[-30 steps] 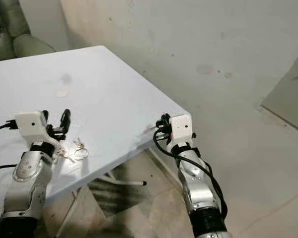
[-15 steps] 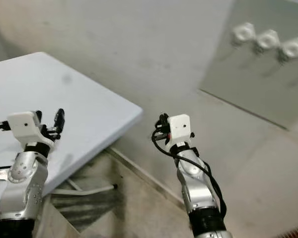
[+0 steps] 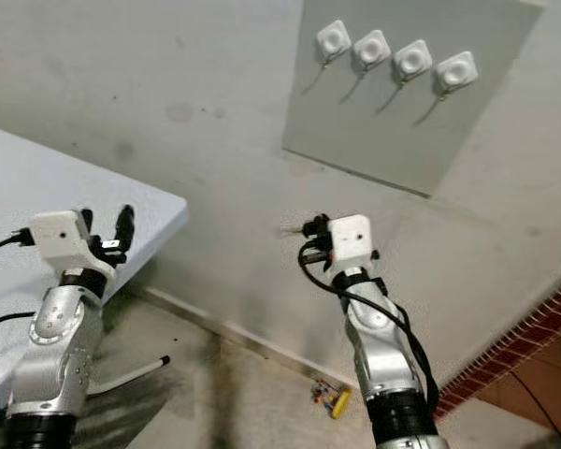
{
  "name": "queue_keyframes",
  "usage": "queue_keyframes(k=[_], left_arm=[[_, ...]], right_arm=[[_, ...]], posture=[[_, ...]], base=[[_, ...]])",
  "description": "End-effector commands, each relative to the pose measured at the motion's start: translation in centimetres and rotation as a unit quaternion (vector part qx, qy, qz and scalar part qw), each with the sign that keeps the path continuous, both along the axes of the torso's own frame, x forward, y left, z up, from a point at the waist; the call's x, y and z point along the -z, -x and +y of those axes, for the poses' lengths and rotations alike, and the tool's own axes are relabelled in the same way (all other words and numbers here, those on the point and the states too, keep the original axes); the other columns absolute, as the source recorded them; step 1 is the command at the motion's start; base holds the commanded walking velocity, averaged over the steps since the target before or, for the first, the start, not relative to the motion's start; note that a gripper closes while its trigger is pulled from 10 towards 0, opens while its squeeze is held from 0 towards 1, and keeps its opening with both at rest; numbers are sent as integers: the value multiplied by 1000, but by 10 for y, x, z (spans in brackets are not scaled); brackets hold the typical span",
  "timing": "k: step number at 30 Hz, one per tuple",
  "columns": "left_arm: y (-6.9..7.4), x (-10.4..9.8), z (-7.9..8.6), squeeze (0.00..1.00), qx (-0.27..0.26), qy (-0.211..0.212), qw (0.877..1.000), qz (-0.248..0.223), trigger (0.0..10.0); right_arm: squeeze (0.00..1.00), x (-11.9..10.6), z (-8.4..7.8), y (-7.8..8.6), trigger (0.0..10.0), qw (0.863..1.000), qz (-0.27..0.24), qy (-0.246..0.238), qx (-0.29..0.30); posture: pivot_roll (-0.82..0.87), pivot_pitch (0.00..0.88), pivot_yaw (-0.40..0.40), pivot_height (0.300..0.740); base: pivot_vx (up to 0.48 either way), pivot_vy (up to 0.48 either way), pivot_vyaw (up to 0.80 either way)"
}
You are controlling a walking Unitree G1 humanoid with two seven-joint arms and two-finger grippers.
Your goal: Hang keys on a hook
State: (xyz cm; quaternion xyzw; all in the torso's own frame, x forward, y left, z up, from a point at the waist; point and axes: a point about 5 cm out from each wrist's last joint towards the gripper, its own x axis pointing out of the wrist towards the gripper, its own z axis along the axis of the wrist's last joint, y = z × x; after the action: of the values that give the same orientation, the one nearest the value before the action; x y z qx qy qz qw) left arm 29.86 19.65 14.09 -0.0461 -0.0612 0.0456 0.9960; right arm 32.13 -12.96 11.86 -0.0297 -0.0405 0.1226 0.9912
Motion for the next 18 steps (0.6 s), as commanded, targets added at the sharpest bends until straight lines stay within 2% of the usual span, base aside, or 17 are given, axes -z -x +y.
queue_keyframes(k=[1,18], left_arm=[[0,-2,-1,0,1,-6,1000,-1,10000],[1,0,-2,0,4,8,1000,4,10000]], right_arm=[[0,-7,-1,-2,10000,1000,-11,0,4],[0,-6,-2,-1,10000,1000,-9,1,6]], posture=[[-27,0,-57,740],[-27,0,-56,740]], base=[[0,0,-719],[0,0,-714]])
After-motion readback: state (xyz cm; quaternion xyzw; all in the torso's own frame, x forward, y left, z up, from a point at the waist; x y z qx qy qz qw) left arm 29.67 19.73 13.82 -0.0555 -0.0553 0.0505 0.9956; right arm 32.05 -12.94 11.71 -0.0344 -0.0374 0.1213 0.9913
